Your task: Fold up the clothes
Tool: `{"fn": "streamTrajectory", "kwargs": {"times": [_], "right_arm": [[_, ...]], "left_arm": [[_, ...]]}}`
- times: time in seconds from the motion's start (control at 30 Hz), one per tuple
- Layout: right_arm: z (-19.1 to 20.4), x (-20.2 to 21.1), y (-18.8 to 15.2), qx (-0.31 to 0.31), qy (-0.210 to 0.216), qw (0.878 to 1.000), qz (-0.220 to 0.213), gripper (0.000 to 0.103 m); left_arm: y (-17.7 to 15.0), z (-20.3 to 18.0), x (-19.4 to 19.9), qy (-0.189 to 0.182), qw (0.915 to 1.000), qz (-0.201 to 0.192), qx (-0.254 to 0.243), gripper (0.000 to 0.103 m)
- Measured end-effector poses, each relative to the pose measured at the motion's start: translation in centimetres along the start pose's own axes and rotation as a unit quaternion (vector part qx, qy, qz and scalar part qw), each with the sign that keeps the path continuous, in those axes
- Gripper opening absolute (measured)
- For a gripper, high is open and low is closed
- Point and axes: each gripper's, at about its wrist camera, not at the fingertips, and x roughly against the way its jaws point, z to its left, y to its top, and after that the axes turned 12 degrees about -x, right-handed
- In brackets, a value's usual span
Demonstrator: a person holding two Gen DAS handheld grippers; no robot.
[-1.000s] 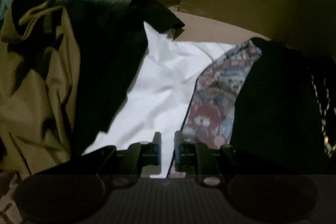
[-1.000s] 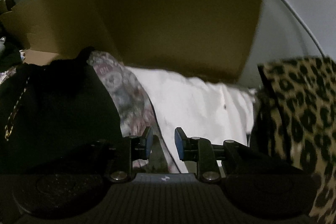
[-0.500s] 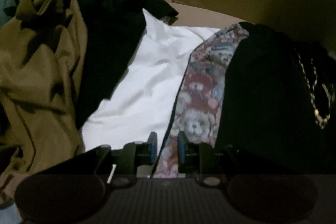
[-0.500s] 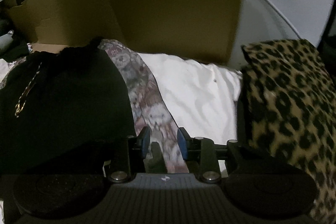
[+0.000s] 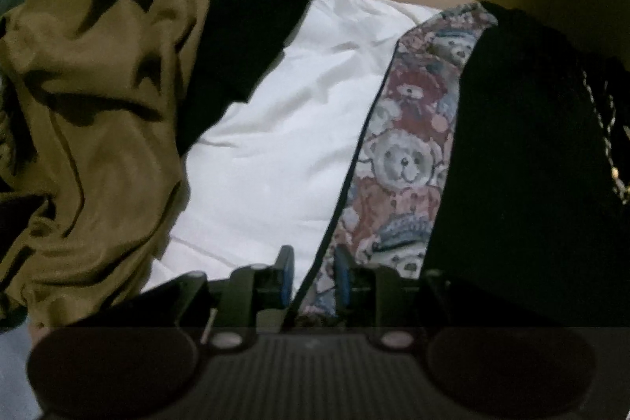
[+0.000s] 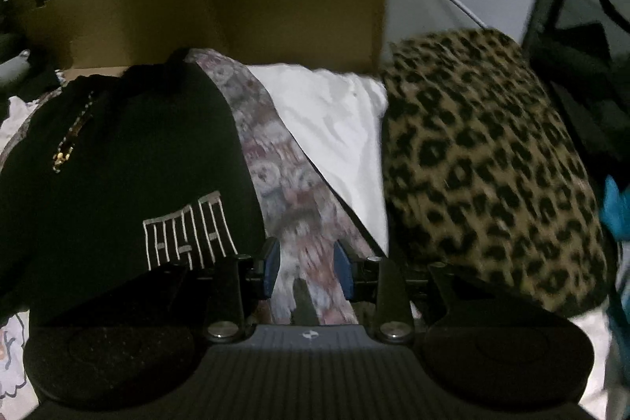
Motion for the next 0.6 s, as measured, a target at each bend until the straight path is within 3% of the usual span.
{"fn": "streamTrajectory", "kwargs": {"times": [0.07,0.17,0.37,0.47,0.6], "right_arm": [[-0.7,0.1,-0.8,-0.015,-0.008,1.000,0.003,0.037],[-1.3,-0.1,-1.9,-0.012,-0.030,0.999,0.010,0.037],[-2.8,-0.9,-3.8,0.007,-0.049,0.998,0.030,0.037],[-3.5,-0.9,-4.3,-0.002,-0.051,0.998,0.038,0.038],[-3.7,0.4,-4.2,-0.042,-0.039,0.998,0.036,0.038]], "left_arm": [[0.3,-0.5,0.0,0.004,0.9997,0.006,-0.021,0.004],[0.4,-0.8,0.2,0.024,0.9990,0.013,-0.036,0.002],[0.2,-1.0,0.8,0.054,0.9977,0.024,-0.034,0.003],[0.2,-0.9,1.6,0.070,0.9964,0.043,-0.022,0.011],[-0.1,-0.7,3.7,0.071,0.9956,0.060,0.011,0.012]]}}
